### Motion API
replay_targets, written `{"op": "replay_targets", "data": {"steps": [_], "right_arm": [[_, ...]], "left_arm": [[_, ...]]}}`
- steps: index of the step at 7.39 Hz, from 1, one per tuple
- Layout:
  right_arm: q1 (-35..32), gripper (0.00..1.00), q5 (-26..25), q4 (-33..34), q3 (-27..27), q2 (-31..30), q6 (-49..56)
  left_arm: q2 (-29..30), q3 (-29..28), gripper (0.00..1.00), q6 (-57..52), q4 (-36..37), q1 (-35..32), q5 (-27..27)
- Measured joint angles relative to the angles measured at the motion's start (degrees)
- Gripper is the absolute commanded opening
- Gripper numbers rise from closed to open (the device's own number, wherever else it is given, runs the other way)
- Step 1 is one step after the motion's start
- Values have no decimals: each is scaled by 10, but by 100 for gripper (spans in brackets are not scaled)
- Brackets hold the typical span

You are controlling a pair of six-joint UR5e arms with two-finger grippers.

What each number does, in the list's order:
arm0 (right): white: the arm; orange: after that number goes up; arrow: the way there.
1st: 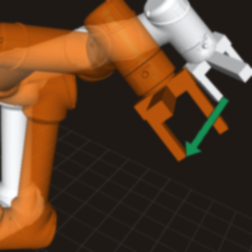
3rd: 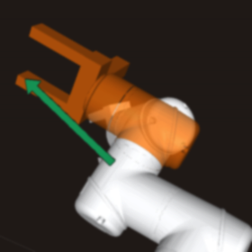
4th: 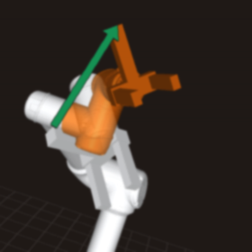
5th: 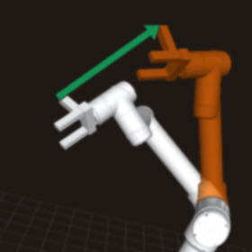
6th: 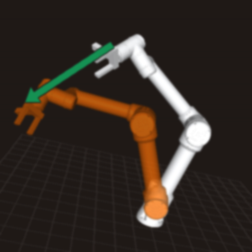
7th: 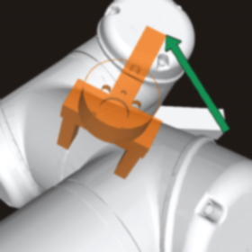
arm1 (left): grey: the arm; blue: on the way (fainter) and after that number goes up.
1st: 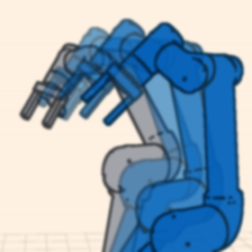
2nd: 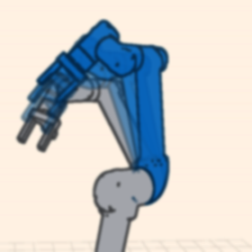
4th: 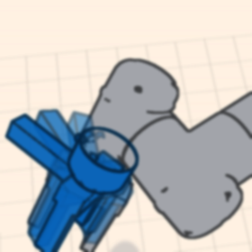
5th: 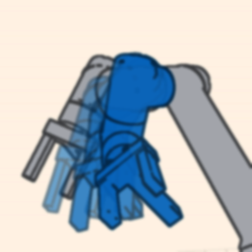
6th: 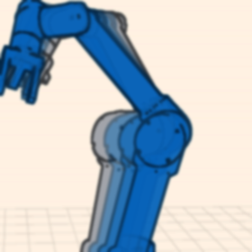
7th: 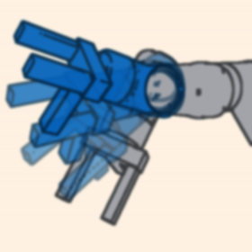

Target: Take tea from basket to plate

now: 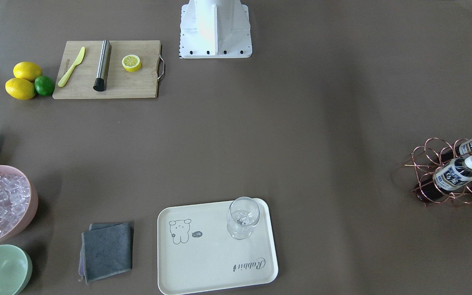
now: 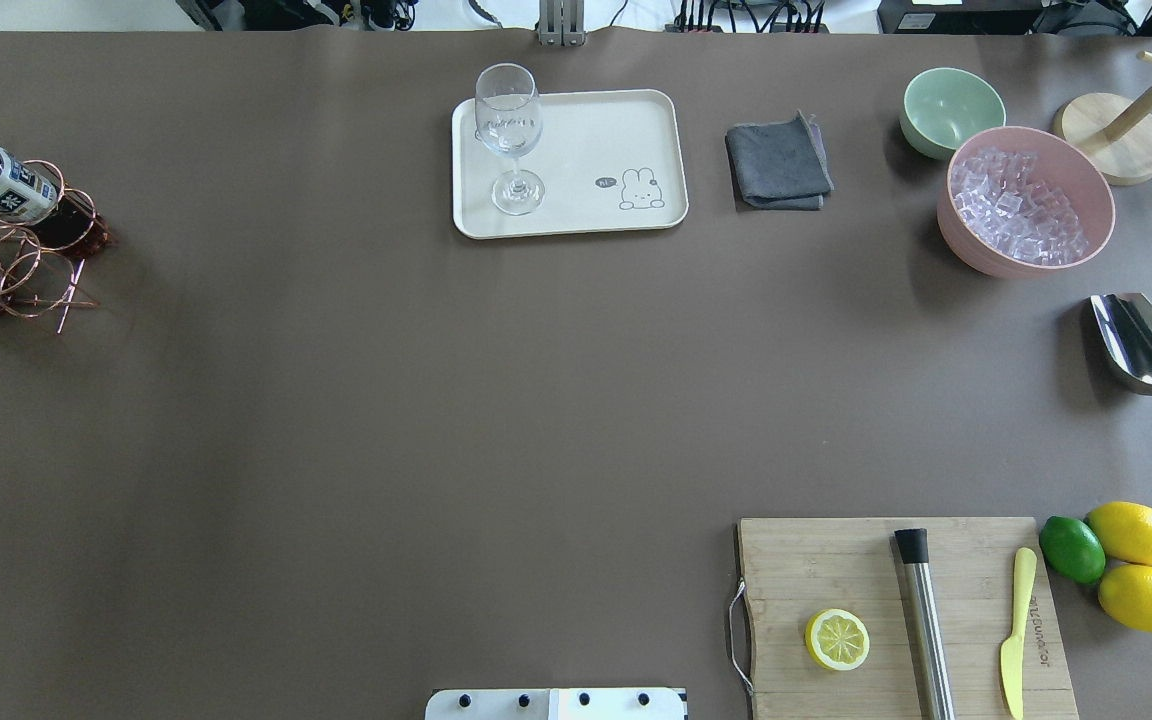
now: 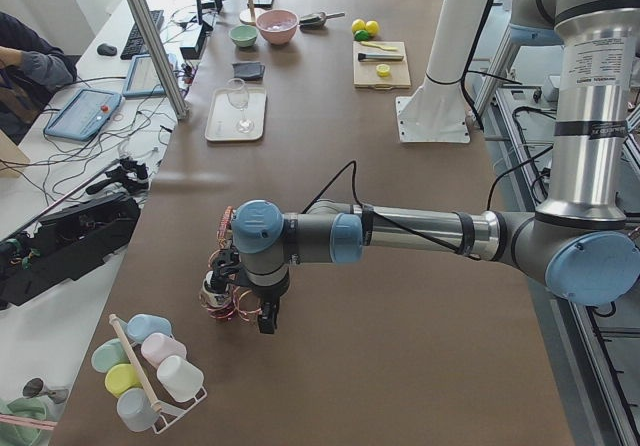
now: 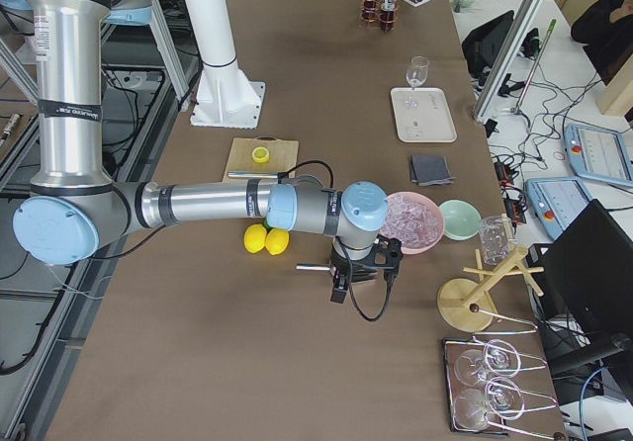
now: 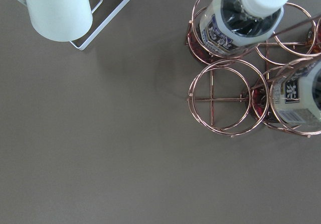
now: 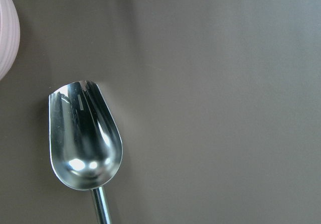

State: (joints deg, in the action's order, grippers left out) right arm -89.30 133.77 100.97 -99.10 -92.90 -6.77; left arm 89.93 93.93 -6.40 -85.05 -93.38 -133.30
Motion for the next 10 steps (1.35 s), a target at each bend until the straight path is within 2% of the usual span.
{"op": "replay_targets", "data": {"steps": [10], "right_arm": [[0,100,1,0,1,0,1]], "left_arm": [[-9,-4,98,-12,-3,3,-1]]}}
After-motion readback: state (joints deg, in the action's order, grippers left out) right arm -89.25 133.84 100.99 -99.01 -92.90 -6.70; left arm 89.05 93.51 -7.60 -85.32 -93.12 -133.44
